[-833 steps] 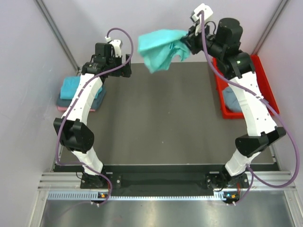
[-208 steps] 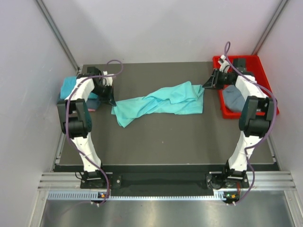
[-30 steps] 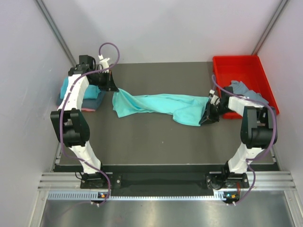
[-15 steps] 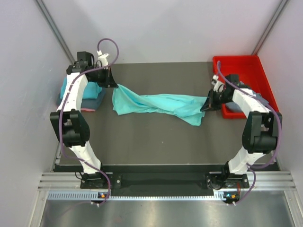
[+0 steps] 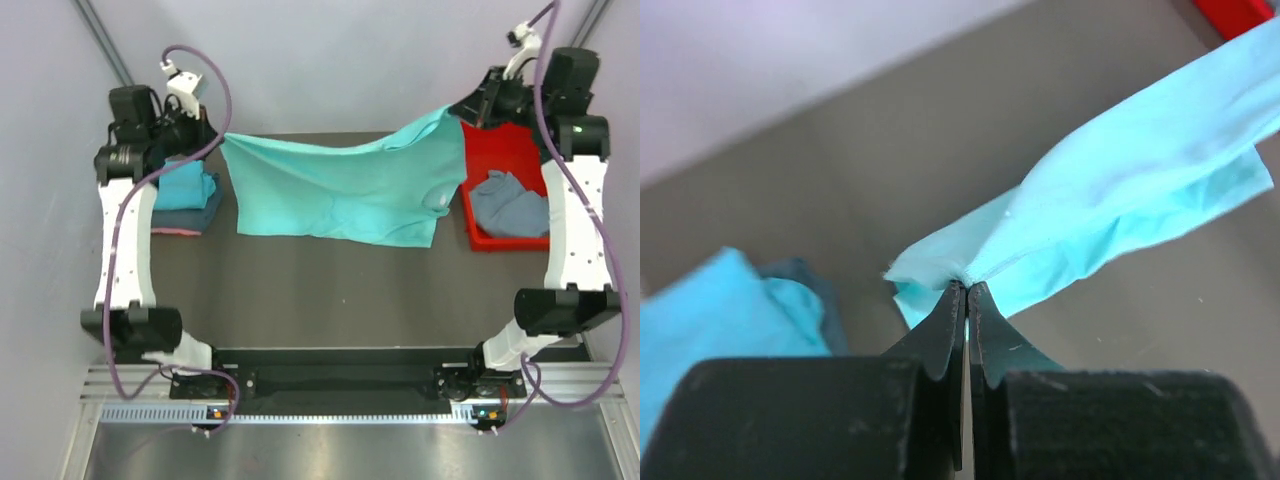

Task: Fold and stack the t-shirts
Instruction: Flatten the tshirt out

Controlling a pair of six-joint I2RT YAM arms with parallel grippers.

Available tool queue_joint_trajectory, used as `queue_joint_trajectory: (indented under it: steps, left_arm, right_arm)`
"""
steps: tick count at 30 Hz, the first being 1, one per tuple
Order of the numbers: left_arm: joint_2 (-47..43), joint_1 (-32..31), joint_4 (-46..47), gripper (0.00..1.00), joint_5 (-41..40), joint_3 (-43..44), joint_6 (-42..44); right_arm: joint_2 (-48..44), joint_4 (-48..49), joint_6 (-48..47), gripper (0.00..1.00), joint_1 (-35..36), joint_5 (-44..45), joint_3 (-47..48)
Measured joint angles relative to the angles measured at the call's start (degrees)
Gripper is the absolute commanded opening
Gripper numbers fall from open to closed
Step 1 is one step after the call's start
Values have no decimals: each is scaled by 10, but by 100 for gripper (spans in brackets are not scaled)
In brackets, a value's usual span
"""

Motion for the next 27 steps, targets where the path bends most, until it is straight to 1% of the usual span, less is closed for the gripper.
queue_joint_trajectory:
  steps: [1, 3, 7, 9, 11, 16, 22, 27]
  left_arm:
    - [-26, 0, 10, 0, -6, -10, 2]
    - [-100, 0, 54, 0, -23, -48, 7]
    - [-244, 0, 154, 0, -48, -126, 15]
    - [-297, 0, 194, 0, -51, -154, 23]
    - [-334, 0, 214, 0, -52, -162, 29]
    - [-387, 0, 241, 0, -58, -162, 40]
    - [-442, 0, 244, 0, -66, -167, 49]
    - [-473, 0, 265, 0, -75, -169, 49]
  right_arm:
    - [-4, 0, 0, 0, -1, 0, 25]
    - [-31, 1, 1, 0, -5, 1, 45]
    - [-91, 2, 2, 0, -8, 5, 47]
    - [-123, 2, 5, 0, -9, 6, 47]
    - [-157, 3, 8, 0, -9, 8, 47]
    - [-243, 4, 17, 0, -10, 22, 72]
    - [-346, 29, 27, 0, -20, 42, 109]
    - [-392, 59, 40, 0, -39, 40, 138]
